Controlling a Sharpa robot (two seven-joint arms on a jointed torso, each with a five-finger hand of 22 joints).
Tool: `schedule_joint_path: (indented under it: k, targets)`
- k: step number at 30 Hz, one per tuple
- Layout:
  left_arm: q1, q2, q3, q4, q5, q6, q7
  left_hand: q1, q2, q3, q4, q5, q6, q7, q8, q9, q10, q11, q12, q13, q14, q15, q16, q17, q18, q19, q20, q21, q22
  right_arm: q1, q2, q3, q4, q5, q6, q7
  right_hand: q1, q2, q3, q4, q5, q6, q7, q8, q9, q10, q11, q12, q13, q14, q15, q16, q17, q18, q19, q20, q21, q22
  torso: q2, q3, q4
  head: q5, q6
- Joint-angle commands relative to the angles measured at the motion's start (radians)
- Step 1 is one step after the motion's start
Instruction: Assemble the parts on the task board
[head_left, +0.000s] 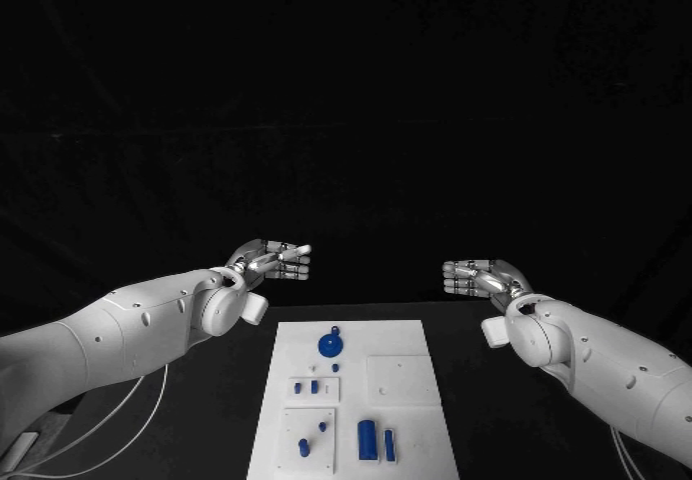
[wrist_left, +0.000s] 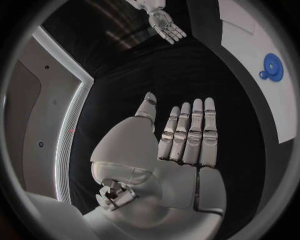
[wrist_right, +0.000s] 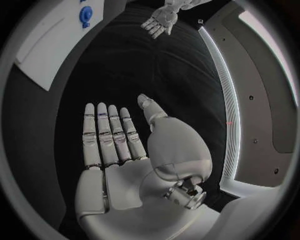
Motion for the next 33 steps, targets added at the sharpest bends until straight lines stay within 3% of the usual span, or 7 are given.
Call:
schedule_joint_path:
  k: [1, 2, 5, 6, 7, 8, 33]
  targets:
    - [0.0, 0.002, 0.0, -0.003, 0.004, -0.001, 0.002, -0.375, -0.067, 0.104, 0.02, -0.059, -0.964, -0.122, -0.067, -0.066, -0.317, -0.12, -0.063, -0.061, -0.325, -0.118, -0.065, -0.079, -0.072, -0.307, -0.14, -0.089, -0.081, 0.001, 0.001, 0.001, -0.002, 0.005, 0.003, 0.007, -0.347, -0.055, -0.098, 0.221, -0.344, -0.95, -0.121, -0.063, -0.06, -0.301, -0.129, -0.061, -0.058, -0.303, -0.132, -0.067, -0.062, -0.185, -0.884, -0.237, -0.071, -0.082, -0.001, 0.0004, 0.0007, 0.0, 0.001]
    - [0.0, 0.002, 0.001, -0.001, 0.005, -0.003, 0.003, -0.388, -0.067, 0.104, 0.02, -0.059, -0.964, -0.122, -0.067, -0.066, -0.332, -0.12, -0.063, -0.061, -0.344, -0.118, -0.065, -0.079, -0.072, -1.015, -0.14, -0.089, -0.081, 0.001, 0.0, 0.0, 0.001, 0.007, 0.001, 0.008, -0.36, -0.055, -0.098, 0.221, -0.344, -0.95, -0.121, -0.063, -0.06, -1.004, -0.129, -0.061, -0.058, -1.009, -0.132, -0.067, -0.062, -0.185, -0.884, -0.237, -0.071, -0.082, -0.002, 0.0001, 0.0015, -0.001, 0.0]
    - [-0.006, -0.002, 0.004, 0.015, 0.007, -0.021, 0.008, -0.478, -0.067, 0.104, 0.02, -0.059, -0.964, -0.122, -0.067, -0.066, -1.057, -0.12, -0.063, -0.061, -1.07, -0.118, -0.065, -0.079, -0.072, -1.015, -0.14, -0.089, -0.081, 0.003, -0.006, -0.01, 0.018, 0.022, -0.015, 0.018, -0.443, -0.055, -0.098, 0.221, -0.344, -0.95, -0.121, -0.063, -0.06, -1.004, -0.129, -0.061, -0.058, -1.009, -0.132, -0.067, -0.062, -0.185, -0.884, -0.237, -0.071, -0.082, -0.011, -0.0023, 0.0085, -0.008, -0.005]
    - [-0.009, -0.004, 0.006, 0.024, 0.008, -0.031, 0.01, -0.506, -0.067, 0.104, 0.02, -0.059, -0.964, -0.122, -0.067, -0.066, -1.057, -0.12, -0.063, -0.061, -1.07, -0.118, -0.065, -0.079, -0.072, -1.015, -0.14, -0.089, -0.081, 0.004, -0.009, -0.016, 0.028, 0.03, -0.024, 0.023, -1.159, -0.055, -0.098, 0.221, -0.344, -0.95, -0.121, -0.063, -0.06, -1.004, -0.129, -0.061, -0.058, -1.009, -0.132, -0.067, -0.062, -0.185, -0.884, -0.237, -0.071, -0.082, -0.016, -0.0036, 0.0123, -0.012, -0.007]
    - [-0.013, -0.006, 0.008, 0.035, 0.01, -0.043, 0.014, -0.534, -0.067, 0.104, 0.02, -0.059, -0.964, -0.122, -0.067, -0.066, -1.057, -0.12, -0.063, -0.061, -1.07, -0.118, -0.065, -0.079, -0.072, -1.015, -0.14, -0.089, -0.081, 0.006, -0.013, -0.023, 0.04, 0.04, -0.035, 0.029, -1.159, -0.055, -0.098, 0.221, -0.344, -0.95, -0.121, -0.063, -0.06, -1.004, -0.129, -0.061, -0.058, -1.009, -0.132, -0.067, -0.062, -0.185, -0.884, -0.237, -0.071, -0.082, -0.022, -0.0053, 0.017, -0.016, -0.011]
    - [-0.017, -0.009, 0.011, 0.047, 0.012, -0.057, 0.018, -1.251, -0.067, 0.104, 0.02, -0.059, -0.964, -0.122, -0.067, -0.066, -1.057, -0.12, -0.063, -0.061, -1.07, -0.118, -0.065, -0.079, -0.072, -1.015, -0.14, -0.089, -0.081, 0.007, -0.018, -0.031, 0.054, 0.051, -0.047, 0.036, -1.159, -0.055, -0.098, 0.221, -0.344, -0.95, -0.121, -0.063, -0.06, -1.004, -0.129, -0.061, -0.058, -1.009, -0.132, -0.067, -0.062, -0.185, -0.884, -0.237, -0.071, -0.082, -0.029, -0.0072, 0.0224, -0.022, -0.015]
    - [-0.217, -0.136, 0.134, 0.616, 0.097, -0.691, 0.193, -1.251, -0.067, 0.104, 0.02, -0.059, -0.964, -0.122, -0.067, -0.066, -1.057, -0.12, -0.063, -0.061, -1.07, -0.118, -0.065, -0.079, -0.072, -1.015, -0.14, -0.089, -0.081, 0.08, -0.225, -0.377, 0.656, 0.542, -0.579, 0.346, -1.159, -0.055, -0.098, 0.221, -0.344, -0.95, -0.121, -0.063, -0.06, -1.004, -0.129, -0.061, -0.058, -1.009, -0.132, -0.067, -0.062, -0.185, -0.884, -0.237, -0.071, -0.082, -0.094, -0.0245, 0.0725, -0.072, -0.051]
